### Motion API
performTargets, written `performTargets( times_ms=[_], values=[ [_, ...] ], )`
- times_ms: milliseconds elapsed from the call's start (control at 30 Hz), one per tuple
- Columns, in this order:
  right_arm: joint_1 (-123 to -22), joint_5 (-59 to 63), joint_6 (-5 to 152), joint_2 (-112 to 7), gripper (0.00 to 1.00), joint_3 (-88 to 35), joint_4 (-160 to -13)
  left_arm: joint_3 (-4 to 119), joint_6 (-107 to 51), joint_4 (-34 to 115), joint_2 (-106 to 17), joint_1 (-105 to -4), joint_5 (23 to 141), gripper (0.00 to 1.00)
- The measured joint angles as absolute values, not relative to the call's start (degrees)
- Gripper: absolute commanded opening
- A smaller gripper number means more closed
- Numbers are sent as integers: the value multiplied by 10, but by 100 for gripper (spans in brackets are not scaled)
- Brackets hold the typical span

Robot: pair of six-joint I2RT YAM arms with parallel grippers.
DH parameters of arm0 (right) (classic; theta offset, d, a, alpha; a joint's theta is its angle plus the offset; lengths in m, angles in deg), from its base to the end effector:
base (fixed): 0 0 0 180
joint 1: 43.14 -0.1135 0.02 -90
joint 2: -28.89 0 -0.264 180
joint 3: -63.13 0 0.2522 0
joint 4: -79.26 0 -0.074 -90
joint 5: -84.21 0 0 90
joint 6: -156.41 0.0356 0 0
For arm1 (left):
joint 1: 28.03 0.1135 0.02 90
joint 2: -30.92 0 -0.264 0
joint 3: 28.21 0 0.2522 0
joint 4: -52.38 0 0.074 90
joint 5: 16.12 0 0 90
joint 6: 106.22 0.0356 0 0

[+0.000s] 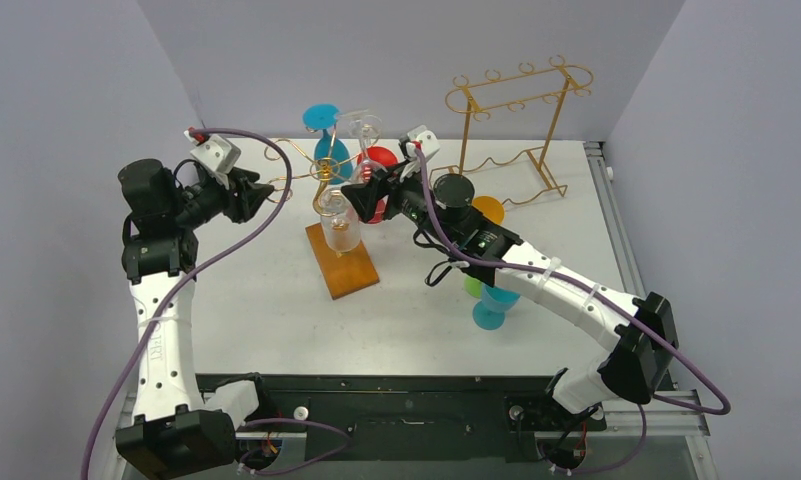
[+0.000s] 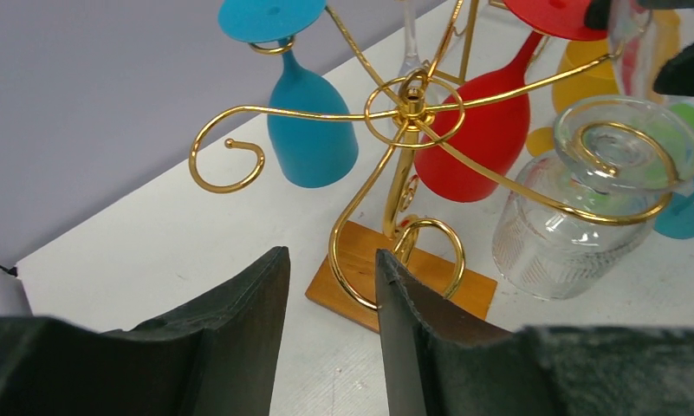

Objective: Place the wine glass upside down on the wine glass rack
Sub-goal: Adjust the wine rack at the center of the board.

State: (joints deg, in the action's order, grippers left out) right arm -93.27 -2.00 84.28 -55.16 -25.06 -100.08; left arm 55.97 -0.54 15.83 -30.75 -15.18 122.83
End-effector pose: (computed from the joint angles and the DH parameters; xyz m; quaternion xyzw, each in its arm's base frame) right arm 0.2248 0.2728 0.4009 -0.2134 0.6513 0.4258 0.5907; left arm 0.2226 0.0232 0.4188 0.2726 0.7109 -0.1785 0.6233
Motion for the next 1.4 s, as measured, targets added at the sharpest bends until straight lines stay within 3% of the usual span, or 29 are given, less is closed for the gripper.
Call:
performTargets(
  times_ms=[300,800,867,1067,1167,1400],
  values=[
    [-908,-19,824,-547,0,-240,-1007,538,-9,152,-287,-165,1299,37],
    [-879,-19,798,-540,0,-234,-1003,498,-69,205,-264,-215,1320,36],
    [-879,-17,794,-539,0,-234,-1000,498,-70,199,-260,-215,1320,40],
    [-884,-27,778,-521,0,-234,-968,505,-80,160,-238,-216,1317,65],
    [-889,-36,773,-504,0,-234,-934,536,-91,126,-241,-207,1307,84],
    [-913,-48,761,-469,0,-234,-869,693,-100,81,-312,-120,1305,86]
  ],
)
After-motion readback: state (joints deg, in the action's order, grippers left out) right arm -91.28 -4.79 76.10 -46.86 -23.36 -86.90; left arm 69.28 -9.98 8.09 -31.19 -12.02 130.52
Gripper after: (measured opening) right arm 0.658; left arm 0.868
